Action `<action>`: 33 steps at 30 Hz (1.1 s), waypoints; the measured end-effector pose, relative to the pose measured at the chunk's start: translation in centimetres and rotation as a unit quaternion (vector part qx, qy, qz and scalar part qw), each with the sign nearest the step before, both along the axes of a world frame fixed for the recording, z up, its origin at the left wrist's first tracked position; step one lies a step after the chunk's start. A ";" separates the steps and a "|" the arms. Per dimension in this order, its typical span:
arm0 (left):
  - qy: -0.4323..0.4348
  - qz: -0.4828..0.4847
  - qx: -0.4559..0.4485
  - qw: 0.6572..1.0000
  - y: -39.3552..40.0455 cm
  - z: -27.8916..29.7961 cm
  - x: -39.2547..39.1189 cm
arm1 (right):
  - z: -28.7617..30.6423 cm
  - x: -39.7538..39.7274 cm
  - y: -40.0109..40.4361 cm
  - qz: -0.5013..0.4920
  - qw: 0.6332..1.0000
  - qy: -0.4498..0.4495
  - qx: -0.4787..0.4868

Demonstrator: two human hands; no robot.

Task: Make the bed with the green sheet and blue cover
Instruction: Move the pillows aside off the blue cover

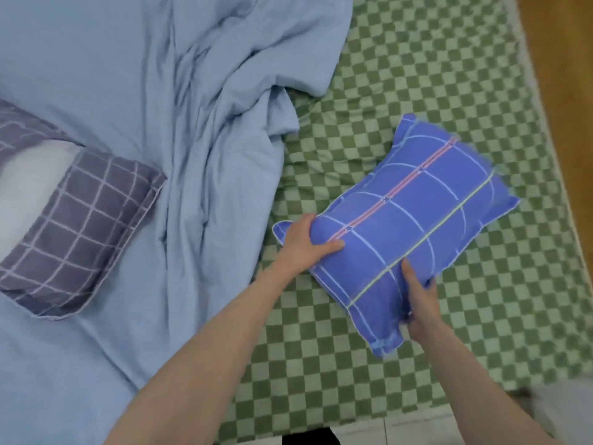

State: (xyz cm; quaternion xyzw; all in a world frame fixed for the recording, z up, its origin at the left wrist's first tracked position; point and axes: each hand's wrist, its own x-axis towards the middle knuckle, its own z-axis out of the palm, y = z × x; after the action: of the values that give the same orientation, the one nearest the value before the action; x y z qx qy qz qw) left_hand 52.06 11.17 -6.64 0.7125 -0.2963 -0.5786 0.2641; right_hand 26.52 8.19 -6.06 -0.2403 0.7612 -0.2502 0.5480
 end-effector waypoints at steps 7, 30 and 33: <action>0.100 -0.048 0.070 0.991 -3.7 0.0 -3.1 | -0.6 -1.5 -0.1 -0.008 0.994 -0.058 -0.095; -0.238 0.442 0.027 0.865 25.7 6.7 40.5 | 4.2 46.9 10.6 0.657 0.737 -0.026 -0.155; -0.215 0.450 0.000 0.867 24.9 7.8 40.7 | 3.8 42.2 8.5 0.555 0.824 0.006 -0.113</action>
State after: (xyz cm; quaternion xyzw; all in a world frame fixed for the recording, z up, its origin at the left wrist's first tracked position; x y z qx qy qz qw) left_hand 92.77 36.06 1.15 0.8754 0.0074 -0.2293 0.4254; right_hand 68.68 16.69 -2.29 -0.6841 0.4691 0.0133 0.5584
